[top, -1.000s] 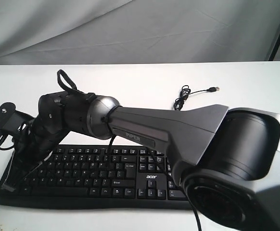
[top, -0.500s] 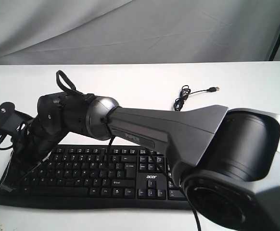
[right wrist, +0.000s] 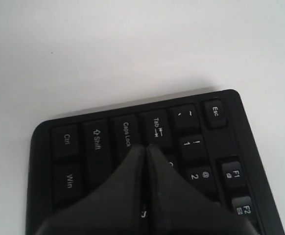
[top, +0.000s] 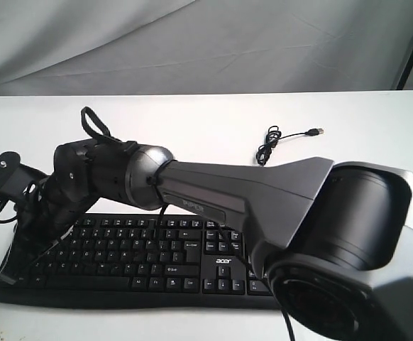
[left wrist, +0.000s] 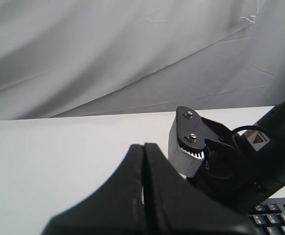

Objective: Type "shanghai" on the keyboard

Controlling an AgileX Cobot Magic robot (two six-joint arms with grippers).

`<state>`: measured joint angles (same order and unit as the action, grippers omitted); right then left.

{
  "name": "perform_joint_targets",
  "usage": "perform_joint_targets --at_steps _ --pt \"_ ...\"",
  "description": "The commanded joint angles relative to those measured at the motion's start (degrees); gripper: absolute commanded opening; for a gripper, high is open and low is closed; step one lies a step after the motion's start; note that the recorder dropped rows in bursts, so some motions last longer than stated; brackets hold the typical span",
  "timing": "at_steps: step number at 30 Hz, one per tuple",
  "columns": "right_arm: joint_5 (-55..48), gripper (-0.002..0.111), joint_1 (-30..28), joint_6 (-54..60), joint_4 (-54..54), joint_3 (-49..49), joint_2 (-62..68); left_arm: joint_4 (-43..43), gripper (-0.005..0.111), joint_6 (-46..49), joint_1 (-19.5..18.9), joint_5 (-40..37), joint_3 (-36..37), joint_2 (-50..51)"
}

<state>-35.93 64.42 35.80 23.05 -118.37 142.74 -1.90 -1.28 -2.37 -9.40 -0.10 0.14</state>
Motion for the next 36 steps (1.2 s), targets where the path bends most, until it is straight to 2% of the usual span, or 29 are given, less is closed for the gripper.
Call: perform_joint_targets --at_steps 1,36 --pt "0.76 0.0 0.16 -0.04 0.45 -0.35 0.54 0.4 0.0 -0.02 0.37 0.58 0.1 -0.14" --pt "-0.54 0.0 0.24 -0.04 0.34 -0.35 1.63 0.4 0.0 -0.02 0.37 0.58 0.1 -0.14"
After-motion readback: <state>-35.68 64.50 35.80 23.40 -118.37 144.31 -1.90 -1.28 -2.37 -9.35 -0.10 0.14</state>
